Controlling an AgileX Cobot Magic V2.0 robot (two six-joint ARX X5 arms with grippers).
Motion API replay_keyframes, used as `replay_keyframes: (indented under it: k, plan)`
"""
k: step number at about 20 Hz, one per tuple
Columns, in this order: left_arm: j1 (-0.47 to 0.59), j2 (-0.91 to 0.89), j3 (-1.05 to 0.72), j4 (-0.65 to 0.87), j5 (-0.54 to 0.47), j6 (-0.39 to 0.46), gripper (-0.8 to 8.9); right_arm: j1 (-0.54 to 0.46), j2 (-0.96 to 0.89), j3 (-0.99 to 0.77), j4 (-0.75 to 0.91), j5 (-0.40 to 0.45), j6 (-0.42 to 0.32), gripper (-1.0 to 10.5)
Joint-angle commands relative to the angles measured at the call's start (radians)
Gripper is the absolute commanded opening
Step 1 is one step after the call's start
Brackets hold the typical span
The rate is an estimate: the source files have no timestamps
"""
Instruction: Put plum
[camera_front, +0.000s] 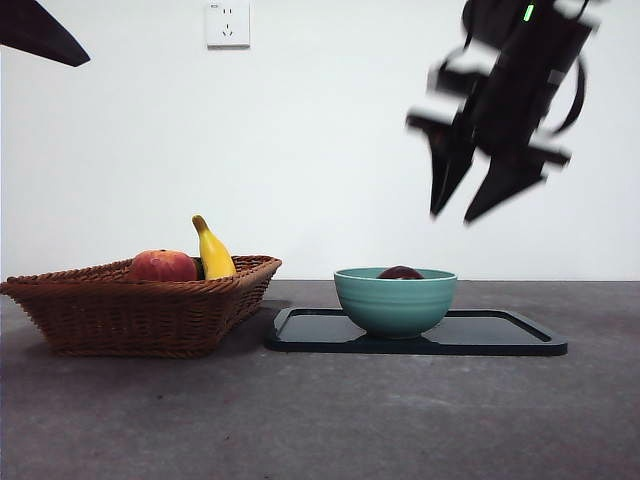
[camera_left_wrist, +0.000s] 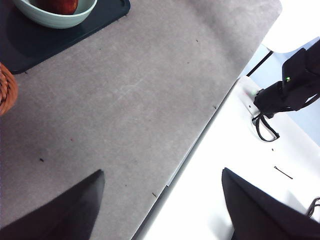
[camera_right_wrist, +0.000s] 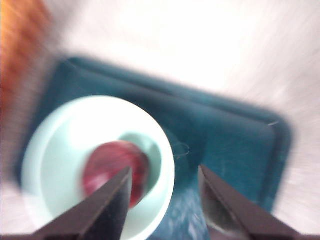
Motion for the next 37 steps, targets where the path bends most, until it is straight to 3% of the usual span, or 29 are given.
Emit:
replay_keyframes:
  k: [1, 3, 9, 13, 21, 25, 37]
  plan:
    - [-0.005, 0.005, 0.008, 0.006, 0.005, 0.013, 3.74, 0.005, -0.088, 0.023, -0.047, -0.013, -0.017, 2.1]
    - [-0.004, 0.005, 0.008, 0.006, 0.005, 0.012, 3.74, 0.005, -0.201, 0.023, -0.109, -0.061, -0.025, 2.1]
    - [-0.005, 0.005, 0.008, 0.005, 0.005, 0.012, 3.74, 0.008, -0.482, -0.007, -0.347, -0.064, -0.067, 2.1]
    - [-0.005, 0.005, 0.008, 0.006, 0.005, 0.012, 3.74, 0.034, -0.681, -0.131, -0.365, -0.070, -0.067, 2.1]
    - [-0.005, 0.005, 0.008, 0.006, 0.005, 0.012, 3.74, 0.064, -0.997, -0.426, -0.365, -0.252, -0.063, 2.1]
    - [-0.005, 0.005, 0.008, 0.006, 0.005, 0.012, 3.74, 0.064, -1.056, -0.513, -0.366, -0.320, -0.060, 2.1]
    - [-0.005, 0.005, 0.008, 0.005, 0.005, 0.012, 3.74, 0.064, -1.058, -0.518, -0.365, -0.322, -0.061, 2.1]
